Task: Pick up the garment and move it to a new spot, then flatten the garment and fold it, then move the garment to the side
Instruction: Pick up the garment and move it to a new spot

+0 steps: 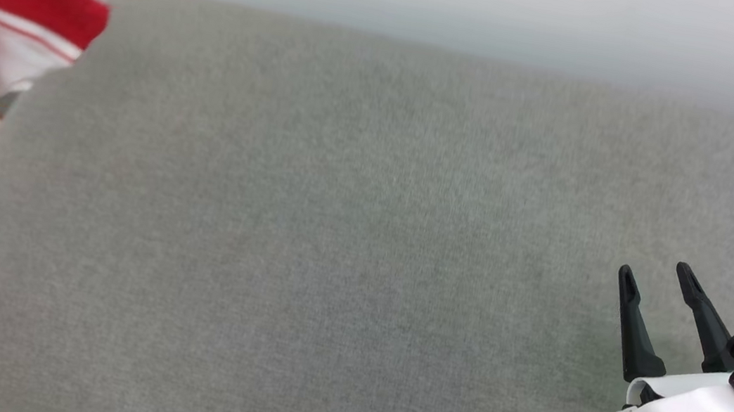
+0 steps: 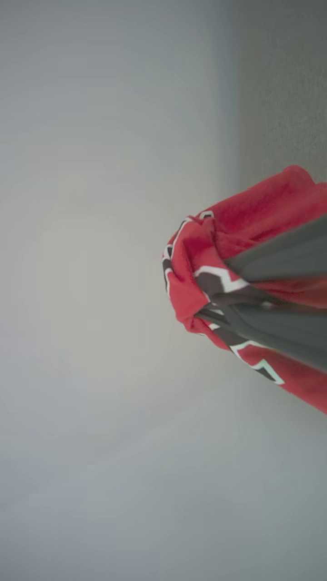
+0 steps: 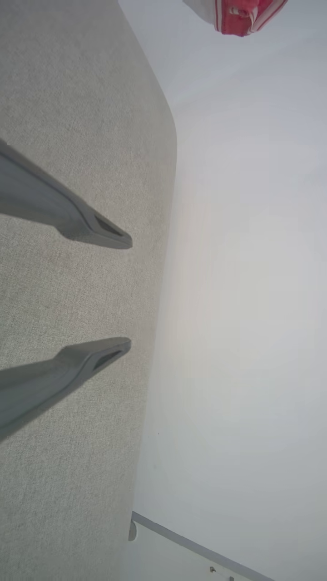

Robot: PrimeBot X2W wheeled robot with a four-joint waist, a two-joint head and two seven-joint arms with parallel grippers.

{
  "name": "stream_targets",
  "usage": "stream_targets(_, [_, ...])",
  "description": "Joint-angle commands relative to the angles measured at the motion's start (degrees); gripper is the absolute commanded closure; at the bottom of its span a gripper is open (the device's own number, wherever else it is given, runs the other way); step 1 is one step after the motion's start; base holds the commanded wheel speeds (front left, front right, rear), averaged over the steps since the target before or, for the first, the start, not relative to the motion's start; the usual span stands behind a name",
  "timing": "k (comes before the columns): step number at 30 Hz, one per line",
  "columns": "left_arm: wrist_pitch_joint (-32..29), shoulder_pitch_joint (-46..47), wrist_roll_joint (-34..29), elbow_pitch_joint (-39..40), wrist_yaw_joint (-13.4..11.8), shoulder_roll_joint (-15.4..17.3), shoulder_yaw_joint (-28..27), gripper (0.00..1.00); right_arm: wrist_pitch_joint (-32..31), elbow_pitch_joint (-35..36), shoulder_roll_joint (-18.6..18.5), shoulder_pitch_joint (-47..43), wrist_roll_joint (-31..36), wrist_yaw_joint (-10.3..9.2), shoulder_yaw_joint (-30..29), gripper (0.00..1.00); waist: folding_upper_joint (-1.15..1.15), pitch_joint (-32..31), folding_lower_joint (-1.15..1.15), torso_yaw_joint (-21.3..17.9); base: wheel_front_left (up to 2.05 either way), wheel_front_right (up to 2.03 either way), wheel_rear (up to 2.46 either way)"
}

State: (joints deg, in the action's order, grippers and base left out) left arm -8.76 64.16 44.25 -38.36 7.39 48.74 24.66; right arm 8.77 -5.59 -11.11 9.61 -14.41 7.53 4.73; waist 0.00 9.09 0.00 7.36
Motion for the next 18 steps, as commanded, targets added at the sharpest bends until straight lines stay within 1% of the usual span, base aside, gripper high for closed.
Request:
stream_targets(1, [-0.49, -0.03, 0.26, 1.14, 0.01, 0.32, 0.07, 1.0, 0.32, -0.26, 0.12, -0.82, -0.65, -0.08, -0.1, 0.0, 0.0, -3.19, 0.0, 0.31, 0.0, 0.0, 0.0])
stream_targets(4, [-3.18, -1.21, 0.74, 6.73, -0.06, 1.37, 0.58, 1.0, 1.06, -0.94, 0.2, -1.1, -0.81, -0.08, -0.7, 0.0, 0.0, -4.22, 0.0, -0.43, 0.0, 0.0, 0.0])
stream_targets(7, [-5.9, -2.59, 2.01, 12.47, -1.38, 2.03, 0.36, 1.0, 1.75, -1.45, 0.37, -1.07, -0.79, -0.08, -1.87, 0.0, 0.0, -4.71, 0.0, -1.72, 0.0, 0.0, 0.0])
stream_targets(13, [-11.26, -6.21, 4.51, 25.46, -5.16, 2.91, 0.38, 1.0, 2.68, -2.53, 0.23, -0.96, -0.14, -0.08, -4.9, 0.0, 0.0, -4.72, 0.0, -5.57, 0.0, 0.0, 0.0])
stream_targets(18, [-15.33, -8.81, 5.44, 36.69, -9.62, 1.65, 1.73, 1.0, 3.3, -3.1, 0.46, -0.45, 0.53, -0.08, -7.13, 0.0, 0.0, -3.91, 0.0, -9.73, 0.0, 0.0, 0.0])
